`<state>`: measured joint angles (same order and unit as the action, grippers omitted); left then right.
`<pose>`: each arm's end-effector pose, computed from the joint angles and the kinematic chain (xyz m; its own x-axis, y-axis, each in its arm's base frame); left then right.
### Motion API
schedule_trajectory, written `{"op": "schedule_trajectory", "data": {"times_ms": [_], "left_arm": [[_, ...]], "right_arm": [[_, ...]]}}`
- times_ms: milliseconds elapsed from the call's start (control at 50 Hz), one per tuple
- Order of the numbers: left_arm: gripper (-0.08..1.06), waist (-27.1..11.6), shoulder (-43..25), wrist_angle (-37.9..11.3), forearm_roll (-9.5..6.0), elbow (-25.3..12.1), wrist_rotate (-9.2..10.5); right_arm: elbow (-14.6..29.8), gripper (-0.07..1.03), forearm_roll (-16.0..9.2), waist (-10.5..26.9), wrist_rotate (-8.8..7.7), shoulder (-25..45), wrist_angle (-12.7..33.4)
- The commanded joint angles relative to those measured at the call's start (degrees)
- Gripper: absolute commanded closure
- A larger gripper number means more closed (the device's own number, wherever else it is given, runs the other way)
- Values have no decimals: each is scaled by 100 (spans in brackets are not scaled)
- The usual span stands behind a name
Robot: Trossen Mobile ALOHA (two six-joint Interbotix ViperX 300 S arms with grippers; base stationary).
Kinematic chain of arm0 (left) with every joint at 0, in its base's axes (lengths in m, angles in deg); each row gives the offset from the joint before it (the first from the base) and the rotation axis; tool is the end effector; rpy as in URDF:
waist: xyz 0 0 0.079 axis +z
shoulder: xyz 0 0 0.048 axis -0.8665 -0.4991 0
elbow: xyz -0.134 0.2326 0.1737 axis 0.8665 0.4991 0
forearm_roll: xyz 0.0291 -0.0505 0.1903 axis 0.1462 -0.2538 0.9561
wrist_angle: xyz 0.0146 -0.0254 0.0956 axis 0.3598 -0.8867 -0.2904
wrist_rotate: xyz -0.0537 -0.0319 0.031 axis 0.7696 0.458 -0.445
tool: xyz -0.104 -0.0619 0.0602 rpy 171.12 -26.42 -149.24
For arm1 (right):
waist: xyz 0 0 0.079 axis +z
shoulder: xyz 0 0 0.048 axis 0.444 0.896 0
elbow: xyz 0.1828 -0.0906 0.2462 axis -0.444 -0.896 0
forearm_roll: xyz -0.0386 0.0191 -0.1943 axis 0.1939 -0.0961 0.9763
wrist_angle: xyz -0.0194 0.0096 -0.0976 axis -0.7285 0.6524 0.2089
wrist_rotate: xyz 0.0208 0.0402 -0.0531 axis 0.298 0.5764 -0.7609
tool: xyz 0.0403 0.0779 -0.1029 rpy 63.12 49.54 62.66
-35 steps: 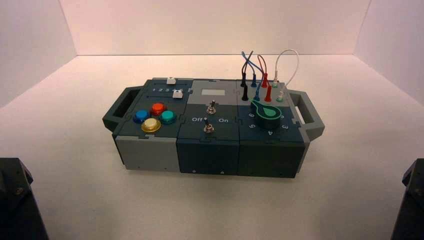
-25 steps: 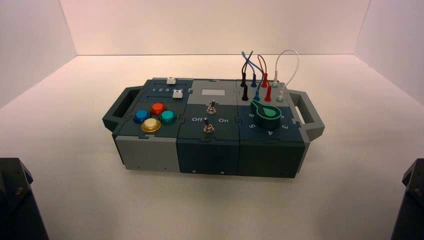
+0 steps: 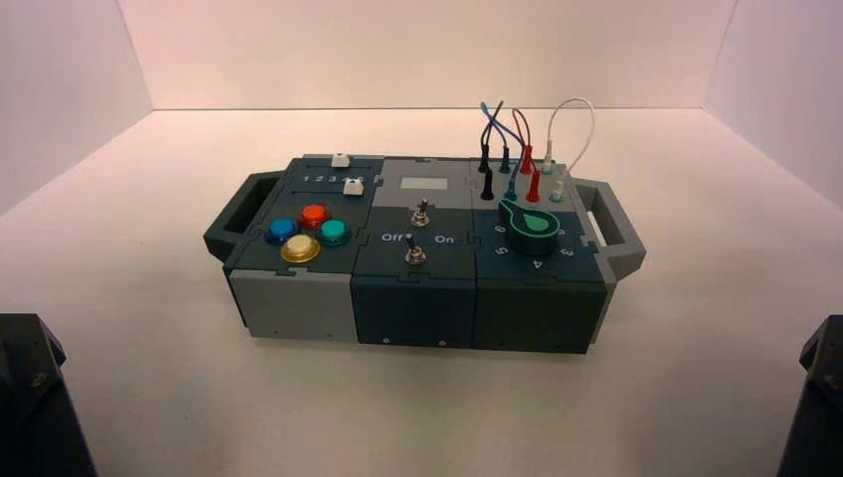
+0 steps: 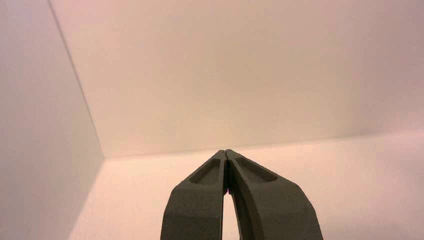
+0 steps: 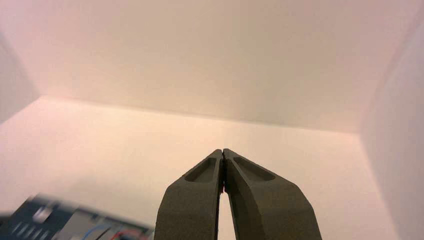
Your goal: Push the green button with the left gripper.
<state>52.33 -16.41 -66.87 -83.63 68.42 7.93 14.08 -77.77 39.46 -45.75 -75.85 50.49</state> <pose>0.2803 -0.0382 0.2579 0.9608 -0.1312 -0.2444 0.1393 0.9901 0.0162 0.2866 0.0681 0.2471 0.9087 0.2190 -0.3554 -0.2244 0.9741 0.0265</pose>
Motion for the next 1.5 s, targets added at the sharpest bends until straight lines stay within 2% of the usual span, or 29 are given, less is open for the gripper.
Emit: {"op": "schedule_trajectory", "data": {"times_ms": [20, 280, 380, 420, 520, 540, 680, 900, 1040, 1500], "left_arm": [[101, -255, -229, -510, 0, -378, -9], [101, -580, -677, -1556, 0, -677, -9], [101, -712, -721, -1942, -9, -765, 9], [101, -870, -765, -2320, -18, -809, 9], [101, -1169, -773, -2725, -35, -800, 18], [101, -1424, -756, -2988, -105, -782, 44], [101, -1916, -765, -3331, -246, -809, 88], [101, -2619, -932, -3630, -431, -835, 132], [101, -2918, -1248, -3727, -642, -870, 167], [101, -3305, -2813, -3375, -826, -1178, 167]], "right_arm": [[352, 99, -9, 352, -18, 299, 431], [817, 99, -70, 1397, 9, 1081, 1934], [809, 99, -88, 1617, 0, 1230, 2188], [800, 99, -141, 1775, 0, 1292, 2355], [729, 99, -237, 1951, -18, 1283, 2408], [677, 99, -281, 2136, -18, 1283, 2452], [650, 99, -281, 2461, -35, 1292, 2461], [642, 99, -281, 2777, -35, 1345, 2470], [633, 98, -281, 2786, -44, 1459, 2470], [677, 99, -281, 2804, -97, 1661, 2461]]}}
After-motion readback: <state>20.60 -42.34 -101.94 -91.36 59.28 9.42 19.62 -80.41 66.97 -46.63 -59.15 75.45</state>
